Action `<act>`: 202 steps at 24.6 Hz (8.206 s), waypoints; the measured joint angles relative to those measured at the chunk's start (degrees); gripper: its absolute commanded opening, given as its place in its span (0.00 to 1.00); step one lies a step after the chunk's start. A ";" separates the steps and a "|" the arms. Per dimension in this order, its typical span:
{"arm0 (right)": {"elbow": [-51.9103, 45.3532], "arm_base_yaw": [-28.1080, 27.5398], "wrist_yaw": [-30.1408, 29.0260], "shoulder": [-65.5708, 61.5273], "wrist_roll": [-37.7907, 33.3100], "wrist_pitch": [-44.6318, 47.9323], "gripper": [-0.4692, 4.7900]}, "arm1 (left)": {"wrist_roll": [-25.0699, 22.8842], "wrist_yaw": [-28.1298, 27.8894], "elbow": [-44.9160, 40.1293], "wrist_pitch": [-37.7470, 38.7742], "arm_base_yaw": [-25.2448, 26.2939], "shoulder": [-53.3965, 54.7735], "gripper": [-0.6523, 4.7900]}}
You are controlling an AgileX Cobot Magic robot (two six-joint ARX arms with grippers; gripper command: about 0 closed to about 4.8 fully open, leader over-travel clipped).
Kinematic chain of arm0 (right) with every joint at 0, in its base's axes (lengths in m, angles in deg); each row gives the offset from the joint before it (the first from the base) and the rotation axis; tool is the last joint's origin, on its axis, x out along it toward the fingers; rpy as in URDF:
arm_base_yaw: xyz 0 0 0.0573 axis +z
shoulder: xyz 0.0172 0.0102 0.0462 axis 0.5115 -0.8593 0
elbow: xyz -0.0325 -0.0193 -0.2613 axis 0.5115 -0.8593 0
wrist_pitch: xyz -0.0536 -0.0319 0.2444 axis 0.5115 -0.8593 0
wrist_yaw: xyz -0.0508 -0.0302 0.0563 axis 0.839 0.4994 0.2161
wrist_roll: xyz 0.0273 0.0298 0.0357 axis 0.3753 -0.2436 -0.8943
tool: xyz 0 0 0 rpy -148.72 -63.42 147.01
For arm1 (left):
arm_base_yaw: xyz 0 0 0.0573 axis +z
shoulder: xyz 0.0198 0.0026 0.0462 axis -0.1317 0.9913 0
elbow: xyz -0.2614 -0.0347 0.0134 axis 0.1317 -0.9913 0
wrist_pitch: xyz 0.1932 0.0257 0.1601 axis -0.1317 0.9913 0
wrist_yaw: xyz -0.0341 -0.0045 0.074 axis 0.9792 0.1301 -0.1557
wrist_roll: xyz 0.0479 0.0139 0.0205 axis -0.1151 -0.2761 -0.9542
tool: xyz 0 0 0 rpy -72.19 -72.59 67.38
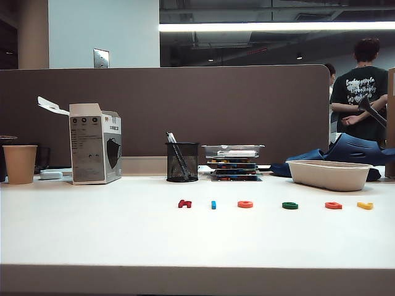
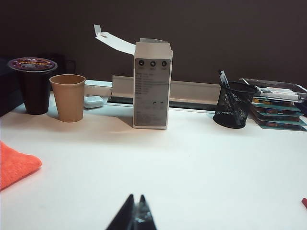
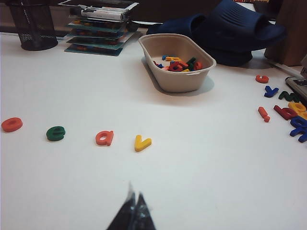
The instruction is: Select the appropriate letters from the row of letter magnets placed on the table to arrange into the word "love".
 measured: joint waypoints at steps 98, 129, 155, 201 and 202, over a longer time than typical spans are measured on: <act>76.22 24.09 -4.07 -93.53 -12.70 -22.73 0.40 | 37.33 -22.99 88.15 56.83 -56.70 67.52 0.11; 89.00 30.73 3.21 -118.81 -12.92 -27.26 0.39 | 37.31 -22.99 88.15 56.83 -56.70 67.54 0.11; 90.20 31.52 1.66 -119.43 -16.90 -35.87 0.07 | 37.31 -23.02 88.15 56.89 -56.72 67.54 0.11; 83.62 37.07 1.46 -110.68 -38.03 -43.58 0.38 | 37.31 -22.62 88.15 61.37 -56.72 67.52 0.11; 83.62 37.07 1.55 -110.90 -38.03 -42.97 0.38 | 37.31 -22.60 88.15 61.37 -56.72 67.52 0.11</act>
